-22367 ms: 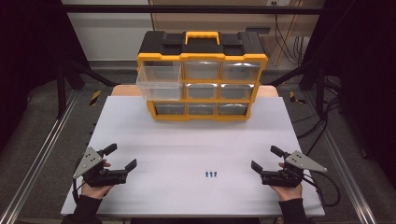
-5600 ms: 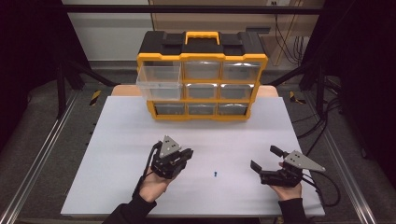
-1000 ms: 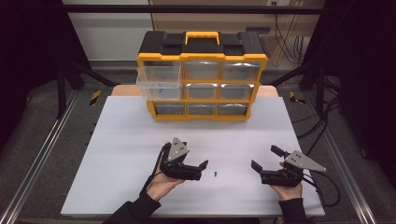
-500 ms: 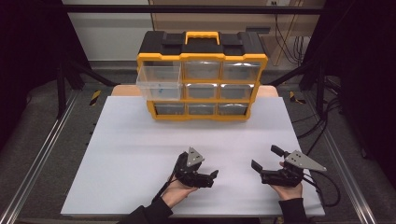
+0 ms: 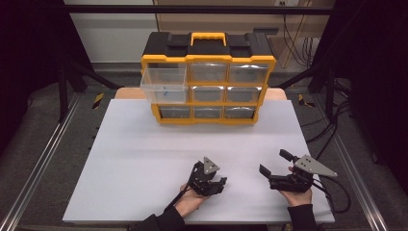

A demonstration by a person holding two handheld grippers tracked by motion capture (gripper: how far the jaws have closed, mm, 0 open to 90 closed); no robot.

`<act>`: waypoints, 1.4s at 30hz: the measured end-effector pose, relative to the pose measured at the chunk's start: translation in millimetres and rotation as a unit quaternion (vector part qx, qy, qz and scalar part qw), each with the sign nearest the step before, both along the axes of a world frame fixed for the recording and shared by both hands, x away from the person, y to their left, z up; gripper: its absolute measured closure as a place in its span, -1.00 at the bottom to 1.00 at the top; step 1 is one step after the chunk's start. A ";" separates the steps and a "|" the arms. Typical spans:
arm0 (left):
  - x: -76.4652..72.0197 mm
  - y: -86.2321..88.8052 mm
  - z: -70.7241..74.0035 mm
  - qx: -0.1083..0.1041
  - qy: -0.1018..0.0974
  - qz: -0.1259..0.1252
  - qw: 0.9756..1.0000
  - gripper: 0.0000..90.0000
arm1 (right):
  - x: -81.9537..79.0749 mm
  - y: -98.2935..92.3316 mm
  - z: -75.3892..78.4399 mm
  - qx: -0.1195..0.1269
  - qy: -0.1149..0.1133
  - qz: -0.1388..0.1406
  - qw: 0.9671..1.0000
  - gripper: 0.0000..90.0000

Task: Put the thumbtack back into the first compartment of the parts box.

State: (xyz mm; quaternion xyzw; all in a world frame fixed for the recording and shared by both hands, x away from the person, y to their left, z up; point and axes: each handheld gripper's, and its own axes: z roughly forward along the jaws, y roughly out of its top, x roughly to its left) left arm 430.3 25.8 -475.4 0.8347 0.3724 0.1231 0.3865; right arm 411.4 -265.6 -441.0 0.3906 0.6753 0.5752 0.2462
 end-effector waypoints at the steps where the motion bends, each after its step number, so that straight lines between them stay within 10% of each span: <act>1: -0.2 -1.4 -1.2 0.003 0.001 -0.001 1.000 0.17 | -0.1 -0.6 -0.1 -0.003 -0.001 0.002 1.000 -0.97; 26: -5.6 -9.5 -6.2 0.031 -0.023 0.017 0.999 0.84 | -0.9 1.6 1.4 0.006 0.004 -0.004 1.000 -0.97; 42: -2.8 -1.9 -4.5 0.011 -0.015 0.007 1.000 0.89 | -0.6 0.9 1.1 0.004 -0.002 0.000 1.000 -0.97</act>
